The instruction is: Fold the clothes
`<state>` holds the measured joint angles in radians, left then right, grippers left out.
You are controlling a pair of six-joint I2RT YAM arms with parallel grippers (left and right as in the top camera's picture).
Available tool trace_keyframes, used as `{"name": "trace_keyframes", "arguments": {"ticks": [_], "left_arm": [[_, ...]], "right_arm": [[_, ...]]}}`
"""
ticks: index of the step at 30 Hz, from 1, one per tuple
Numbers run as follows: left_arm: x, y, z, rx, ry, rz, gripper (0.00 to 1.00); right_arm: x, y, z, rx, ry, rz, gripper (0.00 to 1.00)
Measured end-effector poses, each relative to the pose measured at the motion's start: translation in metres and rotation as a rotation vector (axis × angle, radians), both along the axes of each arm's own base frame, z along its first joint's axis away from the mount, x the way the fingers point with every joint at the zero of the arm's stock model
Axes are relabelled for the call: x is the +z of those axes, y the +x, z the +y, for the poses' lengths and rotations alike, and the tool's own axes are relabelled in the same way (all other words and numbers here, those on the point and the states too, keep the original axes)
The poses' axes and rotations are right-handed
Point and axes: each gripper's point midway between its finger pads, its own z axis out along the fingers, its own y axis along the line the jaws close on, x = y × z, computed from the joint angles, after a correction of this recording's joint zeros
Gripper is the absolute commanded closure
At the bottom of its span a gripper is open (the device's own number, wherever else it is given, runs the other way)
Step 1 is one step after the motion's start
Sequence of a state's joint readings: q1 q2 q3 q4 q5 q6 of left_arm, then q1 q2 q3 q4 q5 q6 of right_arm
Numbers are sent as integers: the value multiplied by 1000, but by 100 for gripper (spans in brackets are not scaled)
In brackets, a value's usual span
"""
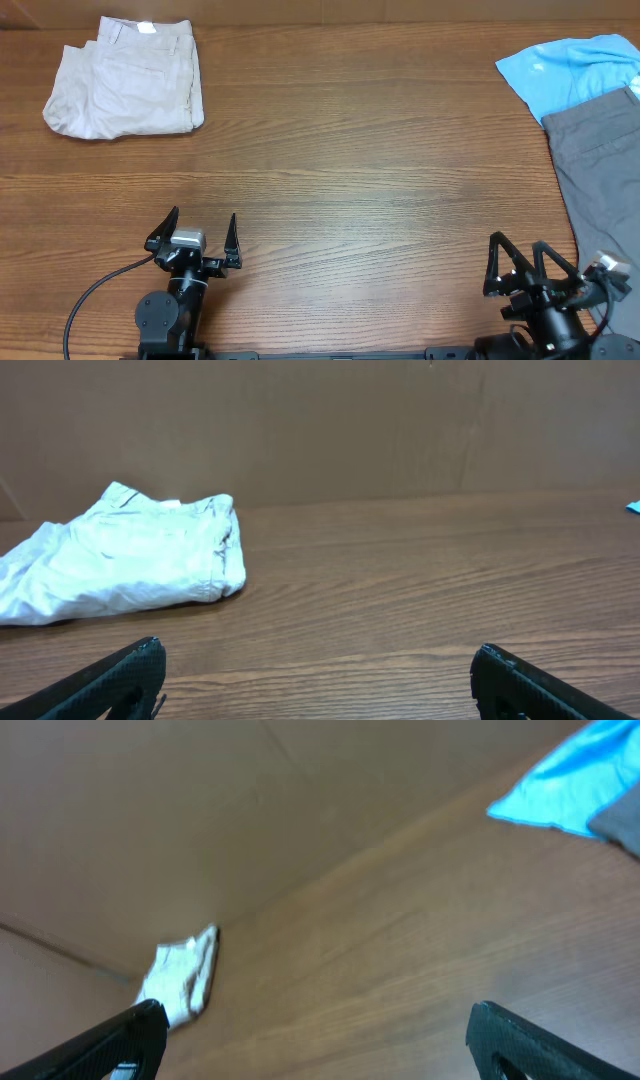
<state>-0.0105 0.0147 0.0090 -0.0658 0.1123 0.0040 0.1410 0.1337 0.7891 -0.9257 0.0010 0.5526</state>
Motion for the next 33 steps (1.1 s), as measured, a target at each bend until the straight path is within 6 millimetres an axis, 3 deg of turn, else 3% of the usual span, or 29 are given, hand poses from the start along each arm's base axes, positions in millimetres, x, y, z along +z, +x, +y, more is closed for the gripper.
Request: {"name": "trace_keyframes", "arguments": {"ticks": [10, 17, 26, 33], "left_arm": [[0, 0, 0, 0, 0, 0, 0], [0, 0, 0, 0, 0, 1, 0], [0, 0, 0, 0, 0, 1, 0], [0, 0, 0, 0, 0, 1, 0]], "right_arm": [[-44, 49, 9, 12, 21, -135, 0], [-72, 79, 4, -39, 31, -241, 0], [-120, 91, -7, -106, -66, -201, 0], [-119, 92, -10, -92, -270, -225, 0]]}}
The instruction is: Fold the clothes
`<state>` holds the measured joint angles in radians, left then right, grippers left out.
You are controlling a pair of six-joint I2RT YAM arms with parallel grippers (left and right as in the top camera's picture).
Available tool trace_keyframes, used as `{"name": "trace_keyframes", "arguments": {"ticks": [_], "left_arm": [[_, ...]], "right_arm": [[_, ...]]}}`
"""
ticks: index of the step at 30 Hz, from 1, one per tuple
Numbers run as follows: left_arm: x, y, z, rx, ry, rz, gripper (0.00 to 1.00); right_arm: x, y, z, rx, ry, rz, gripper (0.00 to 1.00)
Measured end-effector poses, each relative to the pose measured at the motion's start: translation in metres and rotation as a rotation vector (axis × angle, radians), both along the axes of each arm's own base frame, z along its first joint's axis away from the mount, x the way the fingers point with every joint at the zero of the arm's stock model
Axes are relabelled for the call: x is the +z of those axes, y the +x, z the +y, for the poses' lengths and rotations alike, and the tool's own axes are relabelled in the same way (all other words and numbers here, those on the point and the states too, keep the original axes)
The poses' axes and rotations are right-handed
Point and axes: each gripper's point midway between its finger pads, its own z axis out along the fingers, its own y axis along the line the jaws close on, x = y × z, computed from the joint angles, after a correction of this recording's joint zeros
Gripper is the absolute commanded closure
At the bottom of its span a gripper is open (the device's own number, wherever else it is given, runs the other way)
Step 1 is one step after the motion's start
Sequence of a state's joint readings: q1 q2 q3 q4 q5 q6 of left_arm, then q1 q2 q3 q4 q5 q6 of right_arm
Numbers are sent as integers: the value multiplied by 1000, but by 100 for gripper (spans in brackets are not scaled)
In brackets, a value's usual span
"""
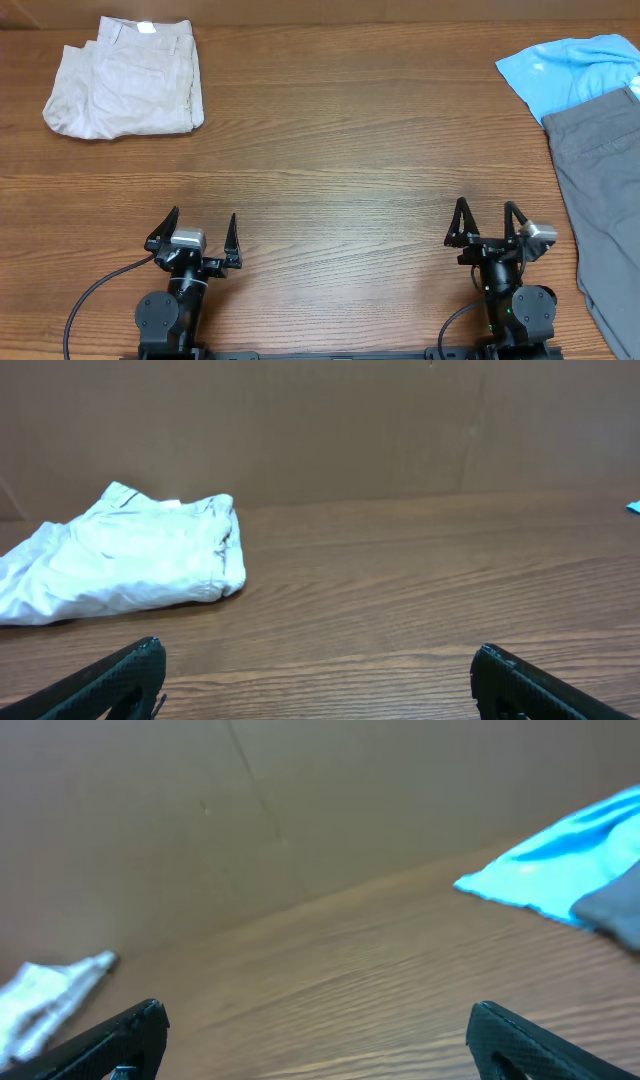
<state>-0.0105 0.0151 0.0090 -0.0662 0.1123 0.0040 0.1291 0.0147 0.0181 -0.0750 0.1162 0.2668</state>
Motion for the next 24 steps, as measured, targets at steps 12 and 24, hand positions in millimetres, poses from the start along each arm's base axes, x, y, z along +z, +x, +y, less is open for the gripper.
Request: {"name": "trace_keyframes", "arguments": {"ticks": [12, 24], "left_arm": [[0, 0, 0, 0, 0, 0, 0], [0, 0, 0, 0, 0, 0, 0]], "right_arm": [[0, 0, -19, -71, -145, 1, 0], [-4, 0, -7, 4, -285, 5, 0]]}}
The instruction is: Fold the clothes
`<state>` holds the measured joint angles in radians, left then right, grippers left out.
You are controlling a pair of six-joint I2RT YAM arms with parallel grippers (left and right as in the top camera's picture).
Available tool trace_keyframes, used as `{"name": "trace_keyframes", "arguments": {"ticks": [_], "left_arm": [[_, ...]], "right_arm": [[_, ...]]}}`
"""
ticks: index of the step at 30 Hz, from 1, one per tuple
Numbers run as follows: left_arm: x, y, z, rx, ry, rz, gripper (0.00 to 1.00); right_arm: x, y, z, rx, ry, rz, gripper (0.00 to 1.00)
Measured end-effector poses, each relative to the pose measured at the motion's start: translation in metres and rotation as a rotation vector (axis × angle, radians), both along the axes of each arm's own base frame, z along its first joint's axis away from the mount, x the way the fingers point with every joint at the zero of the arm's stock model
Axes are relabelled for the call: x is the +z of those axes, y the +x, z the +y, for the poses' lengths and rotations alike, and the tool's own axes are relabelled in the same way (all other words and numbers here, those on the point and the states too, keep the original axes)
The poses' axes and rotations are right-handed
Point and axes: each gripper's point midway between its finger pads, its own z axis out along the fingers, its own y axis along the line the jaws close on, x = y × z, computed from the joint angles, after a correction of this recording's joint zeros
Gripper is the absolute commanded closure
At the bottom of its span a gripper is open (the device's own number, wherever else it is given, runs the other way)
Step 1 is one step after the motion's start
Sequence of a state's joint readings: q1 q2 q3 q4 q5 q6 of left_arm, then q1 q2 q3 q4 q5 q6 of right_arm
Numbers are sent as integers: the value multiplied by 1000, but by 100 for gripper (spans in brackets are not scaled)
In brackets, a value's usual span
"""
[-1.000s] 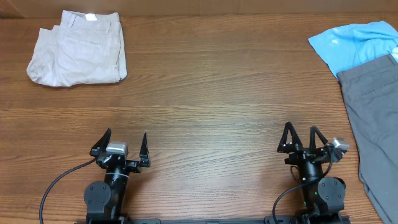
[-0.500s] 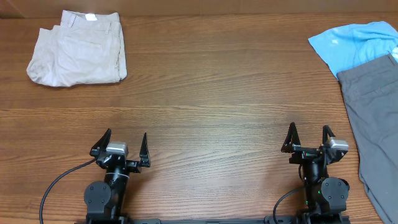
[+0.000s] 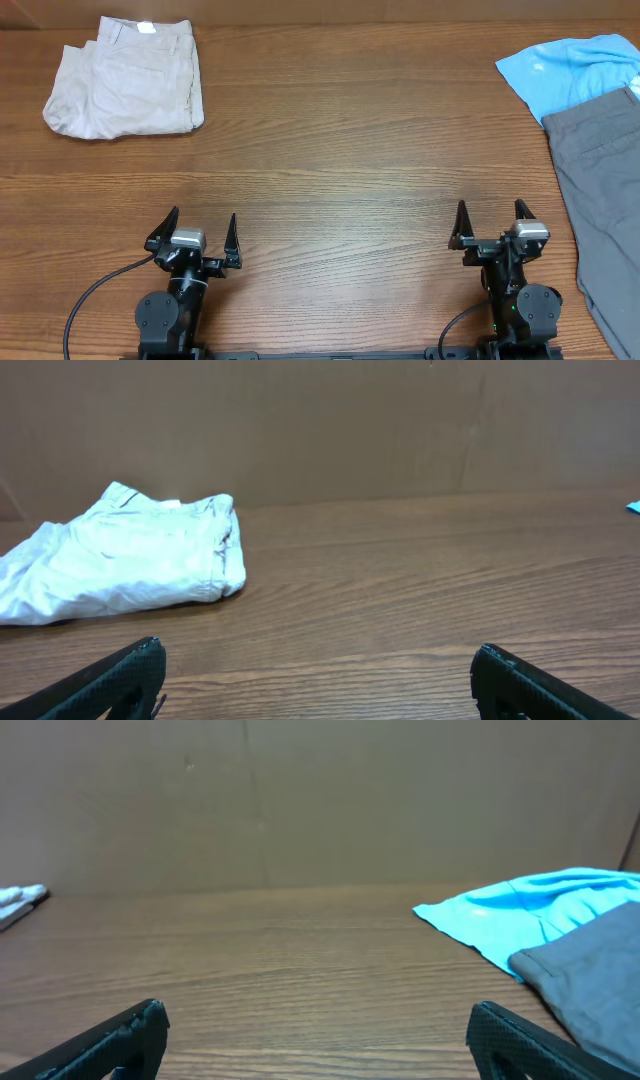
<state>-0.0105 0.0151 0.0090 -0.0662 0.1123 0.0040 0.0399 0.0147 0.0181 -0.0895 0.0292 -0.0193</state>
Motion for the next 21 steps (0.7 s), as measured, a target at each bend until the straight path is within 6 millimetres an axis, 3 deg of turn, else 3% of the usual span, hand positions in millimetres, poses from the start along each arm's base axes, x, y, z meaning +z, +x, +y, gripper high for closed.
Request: {"name": "trace_keyframes", "arguments": {"ticks": [21], "left_arm": [[0, 0, 0, 0, 0, 0, 0]], "right_arm": [[0, 0, 3, 16, -22, -1, 0]]}}
